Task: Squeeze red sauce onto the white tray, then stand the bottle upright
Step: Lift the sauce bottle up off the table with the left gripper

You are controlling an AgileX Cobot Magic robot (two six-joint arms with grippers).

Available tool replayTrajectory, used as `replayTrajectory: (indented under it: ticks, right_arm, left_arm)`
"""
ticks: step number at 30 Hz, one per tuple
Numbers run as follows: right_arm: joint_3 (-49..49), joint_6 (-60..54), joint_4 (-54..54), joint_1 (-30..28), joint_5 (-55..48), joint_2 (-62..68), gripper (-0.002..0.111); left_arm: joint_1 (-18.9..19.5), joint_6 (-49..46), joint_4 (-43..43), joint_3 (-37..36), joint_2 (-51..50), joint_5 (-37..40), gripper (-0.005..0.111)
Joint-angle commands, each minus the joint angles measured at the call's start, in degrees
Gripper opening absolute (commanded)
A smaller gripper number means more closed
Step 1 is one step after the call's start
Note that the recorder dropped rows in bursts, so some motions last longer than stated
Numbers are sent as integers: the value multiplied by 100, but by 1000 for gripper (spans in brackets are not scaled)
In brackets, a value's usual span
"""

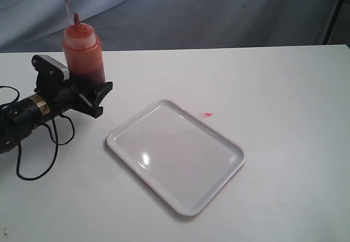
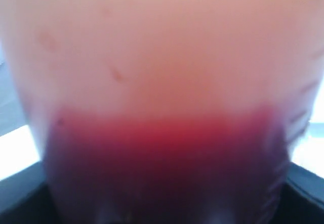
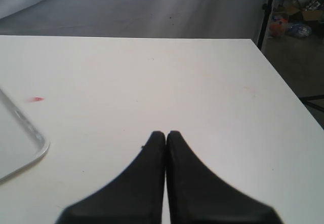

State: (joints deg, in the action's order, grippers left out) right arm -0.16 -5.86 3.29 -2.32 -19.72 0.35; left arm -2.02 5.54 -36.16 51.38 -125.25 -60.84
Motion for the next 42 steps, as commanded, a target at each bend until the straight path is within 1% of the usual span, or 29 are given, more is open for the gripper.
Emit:
replayTrajectory:
  ticks: [1, 6, 12, 15, 17, 21, 25, 29, 37, 42]
  right_arm:
    - [16, 32, 33, 22, 15, -35, 0]
    - [16, 32, 33, 22, 15, -35, 0]
    - [16, 32, 33, 22, 15, -35, 0]
    - [16, 32, 33, 22, 15, -35, 0]
    - [16, 32, 33, 22, 15, -35, 0]
    - [16, 32, 33, 22, 15, -35, 0]
    - [16, 32, 33, 22, 15, -35, 0]
    - [16, 32, 33, 22, 15, -35, 0]
    - [16, 32, 33, 22, 15, -35, 0]
    - [16, 32, 33, 22, 15, -35, 0]
  left_arm:
    - [-17, 60, -249, -430, 804, -381, 0]
    - [-17, 74, -286, -1031, 1748, -381, 0]
    - [-17, 786, -729, -1688, 2884, -404, 0]
    - [-27, 980, -804, -1989, 3366, -404, 0]
    - [-27, 1093, -1043, -2198, 3635, -524, 0]
    - [-27, 1370, -1632, -2582, 4033, -866, 0]
    - [-27, 1677, -1919, -3016, 4405, -912, 0]
    - [-27, 1685, -2348, -3429, 4703, -912, 0]
    - [-27, 1696, -2408, -4035, 5130, -912, 0]
    - [-27, 1824, -2526, -4243, 5308, -912, 0]
